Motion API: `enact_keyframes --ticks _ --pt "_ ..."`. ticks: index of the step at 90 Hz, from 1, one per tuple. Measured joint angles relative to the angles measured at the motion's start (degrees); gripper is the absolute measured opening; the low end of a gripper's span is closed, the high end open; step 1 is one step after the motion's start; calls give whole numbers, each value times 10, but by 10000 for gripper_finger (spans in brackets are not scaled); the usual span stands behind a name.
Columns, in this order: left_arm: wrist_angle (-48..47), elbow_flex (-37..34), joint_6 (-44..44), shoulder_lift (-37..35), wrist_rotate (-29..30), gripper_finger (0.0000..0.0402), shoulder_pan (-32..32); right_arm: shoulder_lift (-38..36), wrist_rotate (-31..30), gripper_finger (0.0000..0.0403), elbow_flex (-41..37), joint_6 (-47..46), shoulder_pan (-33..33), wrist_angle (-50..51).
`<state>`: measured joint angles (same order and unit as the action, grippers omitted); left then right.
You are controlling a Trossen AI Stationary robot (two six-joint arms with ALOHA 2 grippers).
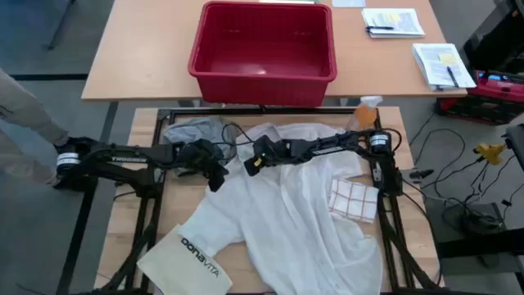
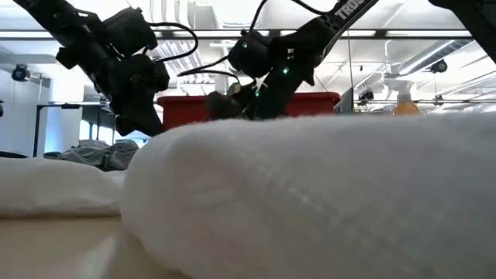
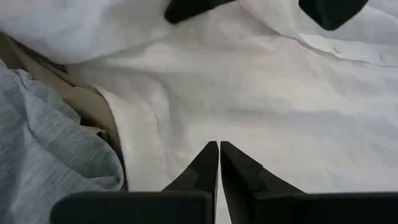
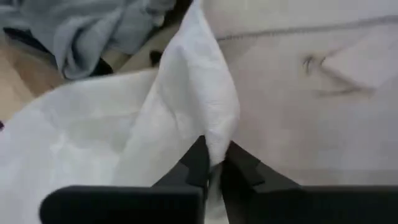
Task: Fold laundry
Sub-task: Fold the white long sleeve shirt
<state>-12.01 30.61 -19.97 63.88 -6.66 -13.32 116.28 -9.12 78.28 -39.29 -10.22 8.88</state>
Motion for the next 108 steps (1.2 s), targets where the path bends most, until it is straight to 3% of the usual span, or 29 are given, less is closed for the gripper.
enact_keyframes --ticks 20,39,65,76,95,108 --pt "0 0 0 0 0 0 0 1 -3 18 1 43 -15 63" --pt "0 0 0 0 0 0 0 -4 -26 11 1 79 -15 5" --pt "0 0 0 0 0 0 0 -1 -25 32 1 97 -15 36" --pt "1 0 0 0 0 0 0 -7 -23 72 1 100 -14 15" --pt "10 0 0 11 0 0 0 -34 -36 194 1 122 -20 24" --pt "23 0 0 27 -4 0 0 -61 -44 250 1 131 -30 26"
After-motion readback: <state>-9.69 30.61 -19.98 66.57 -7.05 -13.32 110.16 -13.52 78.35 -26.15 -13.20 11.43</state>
